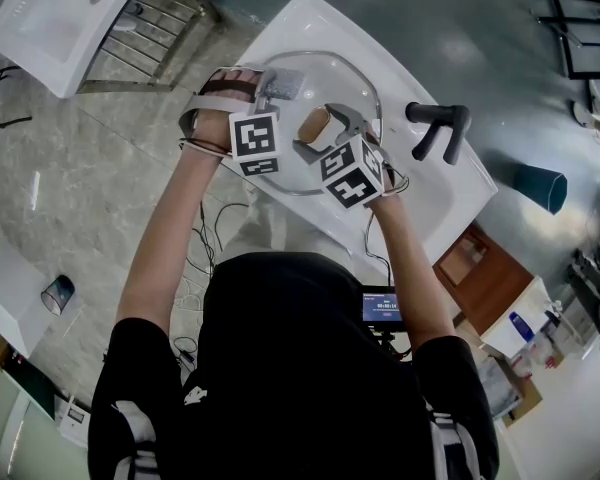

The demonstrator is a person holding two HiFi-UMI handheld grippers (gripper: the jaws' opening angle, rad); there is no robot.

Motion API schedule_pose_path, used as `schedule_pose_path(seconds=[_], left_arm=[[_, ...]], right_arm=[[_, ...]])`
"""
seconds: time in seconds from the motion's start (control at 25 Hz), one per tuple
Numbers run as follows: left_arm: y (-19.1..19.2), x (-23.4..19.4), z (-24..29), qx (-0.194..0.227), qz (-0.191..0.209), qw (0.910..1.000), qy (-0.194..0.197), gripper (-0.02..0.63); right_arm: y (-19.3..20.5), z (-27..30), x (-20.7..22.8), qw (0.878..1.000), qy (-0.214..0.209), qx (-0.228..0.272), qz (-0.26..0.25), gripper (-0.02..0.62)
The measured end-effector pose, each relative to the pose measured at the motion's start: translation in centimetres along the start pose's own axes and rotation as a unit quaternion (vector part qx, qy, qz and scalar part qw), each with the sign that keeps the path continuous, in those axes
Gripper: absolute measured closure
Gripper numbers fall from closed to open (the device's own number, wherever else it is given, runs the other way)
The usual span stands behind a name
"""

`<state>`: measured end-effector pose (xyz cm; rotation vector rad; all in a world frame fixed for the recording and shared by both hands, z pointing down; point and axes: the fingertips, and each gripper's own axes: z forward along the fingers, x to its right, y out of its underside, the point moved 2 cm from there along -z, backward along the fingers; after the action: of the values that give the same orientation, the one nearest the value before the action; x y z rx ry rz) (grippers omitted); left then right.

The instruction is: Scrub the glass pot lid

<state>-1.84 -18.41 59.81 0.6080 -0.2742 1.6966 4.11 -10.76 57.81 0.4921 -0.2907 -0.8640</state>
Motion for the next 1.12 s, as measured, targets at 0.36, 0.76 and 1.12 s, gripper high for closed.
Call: schedule_pose_path(seconds=[0.36,0.76,1.12], left_arm=[[0.1,0.6,-0.4,0.0,-0.003,1.0,0.0,0.534],[0.8,2.4,-1.9,-0.002,-0.014,0.9999,0.002,0.534],[1.7,4.9,-3.8,-0.007,-0.027,0.9996,0.008,0.534]], right_arm=[[0.0,0.0,0.0,1.0,-0.001,0.0,0.0,0.232],[0.0,0.0,0.0,1.0,0.0,-0.001,-0.001,0.232],[0.1,-0.1,0.0,1.0,0.001,-0.003,-0.001,0.232]])
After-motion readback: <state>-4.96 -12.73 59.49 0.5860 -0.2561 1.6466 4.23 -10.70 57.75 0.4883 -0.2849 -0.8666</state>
